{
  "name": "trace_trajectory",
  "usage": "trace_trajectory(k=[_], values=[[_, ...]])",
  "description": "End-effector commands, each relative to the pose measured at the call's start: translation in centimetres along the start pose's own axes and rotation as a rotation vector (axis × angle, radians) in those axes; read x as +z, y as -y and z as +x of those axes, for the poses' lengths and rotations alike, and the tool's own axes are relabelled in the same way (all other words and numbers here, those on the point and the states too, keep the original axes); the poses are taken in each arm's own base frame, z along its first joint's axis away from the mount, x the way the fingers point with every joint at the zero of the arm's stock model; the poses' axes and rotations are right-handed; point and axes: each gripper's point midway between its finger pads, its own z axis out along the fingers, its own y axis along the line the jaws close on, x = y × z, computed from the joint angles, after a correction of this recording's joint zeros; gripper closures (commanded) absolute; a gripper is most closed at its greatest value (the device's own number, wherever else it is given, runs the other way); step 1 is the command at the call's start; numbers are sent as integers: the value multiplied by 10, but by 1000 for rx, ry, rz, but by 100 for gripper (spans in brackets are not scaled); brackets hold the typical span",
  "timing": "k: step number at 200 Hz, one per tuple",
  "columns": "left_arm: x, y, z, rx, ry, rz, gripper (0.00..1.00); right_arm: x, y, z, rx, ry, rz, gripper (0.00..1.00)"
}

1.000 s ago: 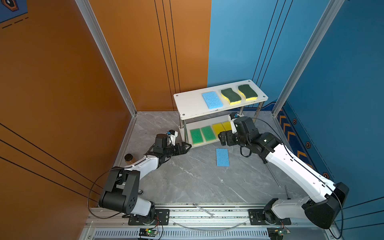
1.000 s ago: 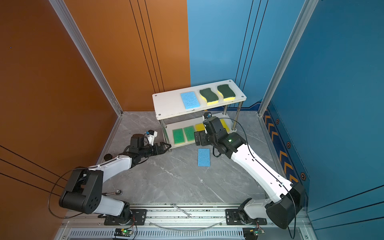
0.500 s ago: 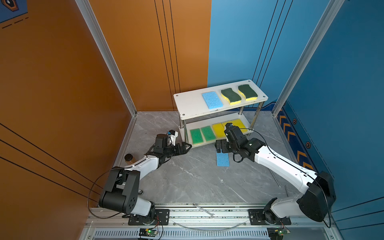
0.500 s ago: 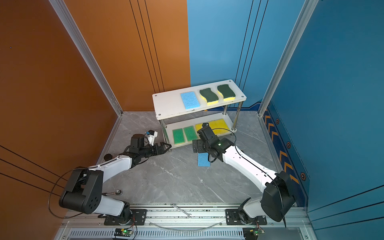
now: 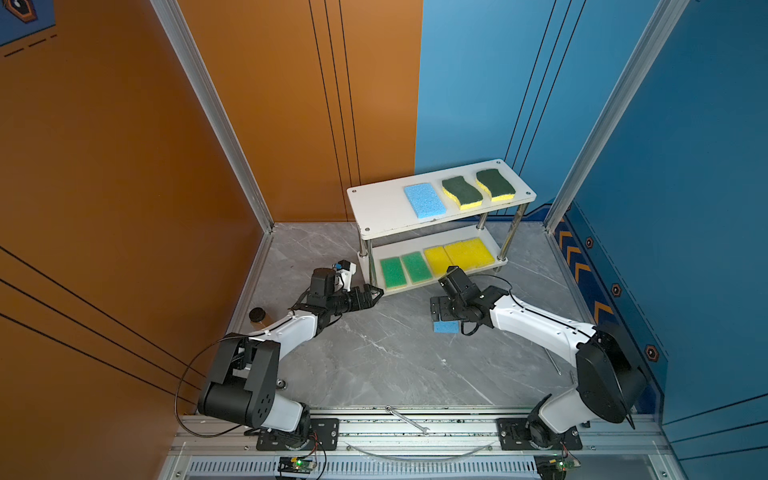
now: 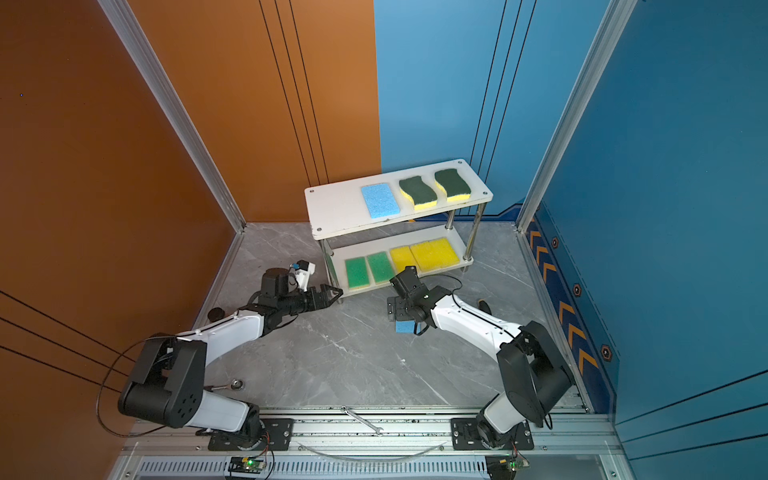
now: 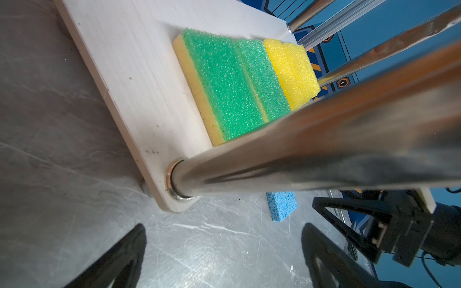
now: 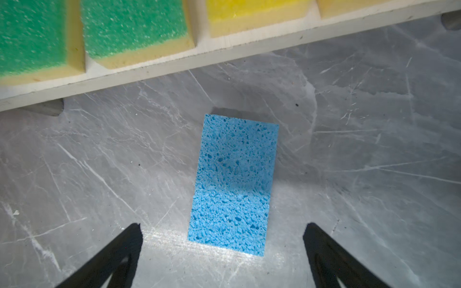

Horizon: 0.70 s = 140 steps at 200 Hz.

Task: Place and organize the cleaning sponges onto the shelf
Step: 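Lower the right gripper to the second blue sponge on the table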

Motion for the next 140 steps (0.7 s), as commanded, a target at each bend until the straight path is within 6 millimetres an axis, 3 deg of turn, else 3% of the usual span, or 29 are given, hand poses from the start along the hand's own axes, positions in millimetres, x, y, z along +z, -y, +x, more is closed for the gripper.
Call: trace_trajectory(k=[1,140], values=[[1,2,3,1,-2,8,3,13,-2,6,13,-10,6,0],[5,-3,6,-9,-14,-4,2,45,2,28,1,-81,42,0]])
